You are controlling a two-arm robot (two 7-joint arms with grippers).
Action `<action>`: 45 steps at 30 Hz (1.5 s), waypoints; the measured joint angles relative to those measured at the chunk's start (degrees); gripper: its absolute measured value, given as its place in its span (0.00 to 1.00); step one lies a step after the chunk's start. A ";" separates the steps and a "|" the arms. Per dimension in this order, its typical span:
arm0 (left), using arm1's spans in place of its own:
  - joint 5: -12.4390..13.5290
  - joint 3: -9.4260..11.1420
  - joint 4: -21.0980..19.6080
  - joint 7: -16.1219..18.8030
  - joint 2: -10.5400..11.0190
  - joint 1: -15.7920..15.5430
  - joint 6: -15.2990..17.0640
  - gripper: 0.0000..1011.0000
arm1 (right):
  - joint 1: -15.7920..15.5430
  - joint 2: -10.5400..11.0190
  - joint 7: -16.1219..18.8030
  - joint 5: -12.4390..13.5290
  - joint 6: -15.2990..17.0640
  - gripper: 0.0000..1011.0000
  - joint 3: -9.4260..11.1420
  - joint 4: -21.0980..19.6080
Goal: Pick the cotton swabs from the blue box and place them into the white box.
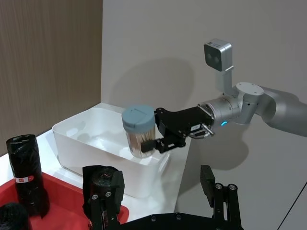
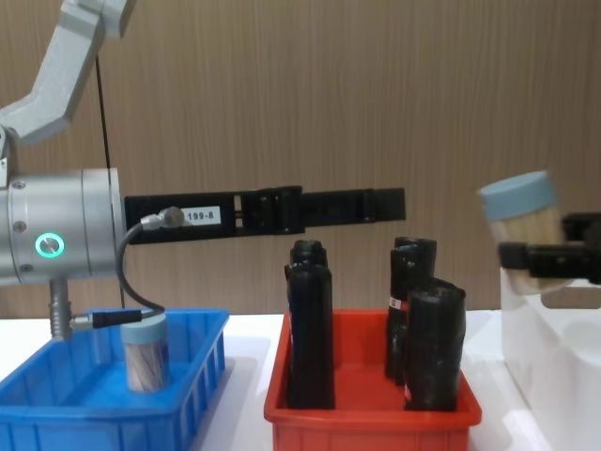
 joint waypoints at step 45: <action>0.00 0.00 0.00 0.00 0.00 0.00 0.00 0.99 | 7.29 -2.14 -17.25 -5.47 1.13 0.99 0.79 15.84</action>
